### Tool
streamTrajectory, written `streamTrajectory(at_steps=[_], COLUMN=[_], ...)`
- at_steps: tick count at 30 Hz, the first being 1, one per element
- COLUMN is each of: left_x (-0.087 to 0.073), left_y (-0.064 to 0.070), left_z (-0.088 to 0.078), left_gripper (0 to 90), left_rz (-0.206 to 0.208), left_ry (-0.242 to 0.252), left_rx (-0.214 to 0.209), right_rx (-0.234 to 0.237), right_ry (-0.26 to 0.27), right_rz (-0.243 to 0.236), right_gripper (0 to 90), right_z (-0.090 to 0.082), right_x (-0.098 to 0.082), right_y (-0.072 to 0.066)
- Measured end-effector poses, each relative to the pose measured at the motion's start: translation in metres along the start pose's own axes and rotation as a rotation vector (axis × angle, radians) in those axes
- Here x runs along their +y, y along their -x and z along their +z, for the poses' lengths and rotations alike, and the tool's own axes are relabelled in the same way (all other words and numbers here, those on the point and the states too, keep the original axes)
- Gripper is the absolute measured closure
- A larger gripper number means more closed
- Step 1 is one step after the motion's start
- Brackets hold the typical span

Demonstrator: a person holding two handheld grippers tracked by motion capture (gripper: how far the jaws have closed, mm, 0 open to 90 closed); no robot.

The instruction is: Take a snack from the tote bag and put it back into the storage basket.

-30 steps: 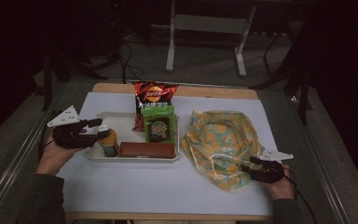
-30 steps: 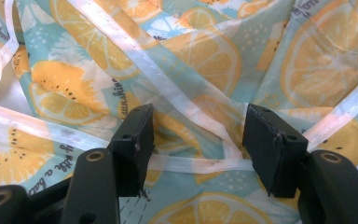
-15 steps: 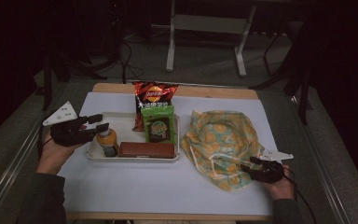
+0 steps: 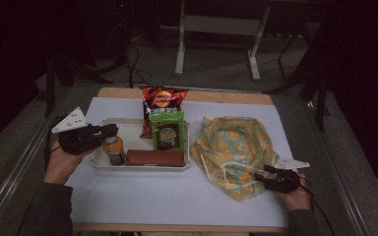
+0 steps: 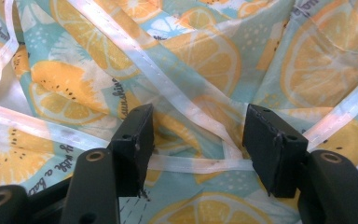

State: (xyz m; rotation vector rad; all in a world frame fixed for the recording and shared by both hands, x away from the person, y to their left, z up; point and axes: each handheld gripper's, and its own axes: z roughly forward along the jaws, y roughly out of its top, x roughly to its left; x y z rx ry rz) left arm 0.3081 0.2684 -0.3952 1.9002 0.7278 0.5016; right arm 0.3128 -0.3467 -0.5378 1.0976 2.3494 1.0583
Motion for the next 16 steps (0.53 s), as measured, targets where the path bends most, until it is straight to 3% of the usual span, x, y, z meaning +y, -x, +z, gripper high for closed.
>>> streamTrajectory(at_steps=[5,16], left_x=[-0.001,-0.008], left_y=[0.002,0.012], left_z=[0.002,0.004], left_gripper=[88.4,89.0], left_rz=[0.000,-0.005], left_ry=[0.004,0.035], left_rx=[-0.002,-0.014], right_rx=[0.000,0.001], right_ry=[0.000,-0.001], right_rz=[0.000,0.000], right_gripper=[43.1,43.1], right_z=[0.000,0.000], right_x=[0.000,0.000], right_y=[0.000,0.000])
